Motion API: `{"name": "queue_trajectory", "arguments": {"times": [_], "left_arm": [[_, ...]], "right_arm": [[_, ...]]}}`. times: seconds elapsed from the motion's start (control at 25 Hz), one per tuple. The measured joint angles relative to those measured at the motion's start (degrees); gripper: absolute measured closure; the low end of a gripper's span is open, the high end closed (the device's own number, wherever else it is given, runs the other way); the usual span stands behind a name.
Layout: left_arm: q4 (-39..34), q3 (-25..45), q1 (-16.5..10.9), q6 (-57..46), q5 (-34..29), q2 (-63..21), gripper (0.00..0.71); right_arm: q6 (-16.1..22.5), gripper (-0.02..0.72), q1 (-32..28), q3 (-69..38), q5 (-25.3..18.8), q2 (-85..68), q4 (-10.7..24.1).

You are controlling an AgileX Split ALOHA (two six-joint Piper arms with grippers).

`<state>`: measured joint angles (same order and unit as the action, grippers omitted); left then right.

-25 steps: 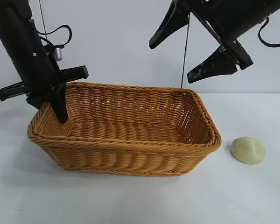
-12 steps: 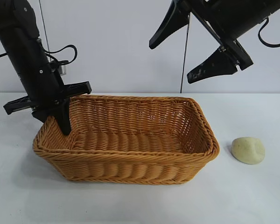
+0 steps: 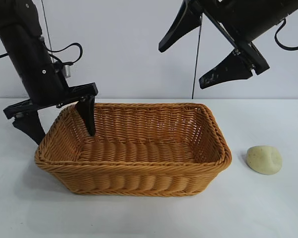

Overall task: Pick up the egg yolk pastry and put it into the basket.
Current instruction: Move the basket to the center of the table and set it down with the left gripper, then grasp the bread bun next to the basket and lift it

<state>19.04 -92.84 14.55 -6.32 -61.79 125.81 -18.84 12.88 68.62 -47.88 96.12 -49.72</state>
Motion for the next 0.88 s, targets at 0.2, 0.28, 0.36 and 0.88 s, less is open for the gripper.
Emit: {"name": "queue_trajectory", "arguments": {"times": [0.2, 0.28, 0.36, 0.88], "left_arm": [[-1.8, -5.6, 0.0, 0.3, -3.9, -3.2, 0.017], [-5.0, -7.8, 0.0, 0.2, -4.9, -4.5, 0.016], [-8.0, -9.7, 0.0, -0.2, -5.6, -5.5, 0.016], [-13.3, -11.2, -11.4, 2.2, -7.3, -5.9, 0.015]], "right_arm": [[0.0, 0.048, 0.0, 0.0, 0.0, 0.0, 0.1], [0.0, 0.048, 0.0, 0.0, 0.0, 0.0, 0.1], [0.0, 0.048, 0.0, 0.0, -0.1, 0.0, 0.1], [0.0, 0.048, 0.0, 0.0, -0.2, 0.0, 0.3]]}}
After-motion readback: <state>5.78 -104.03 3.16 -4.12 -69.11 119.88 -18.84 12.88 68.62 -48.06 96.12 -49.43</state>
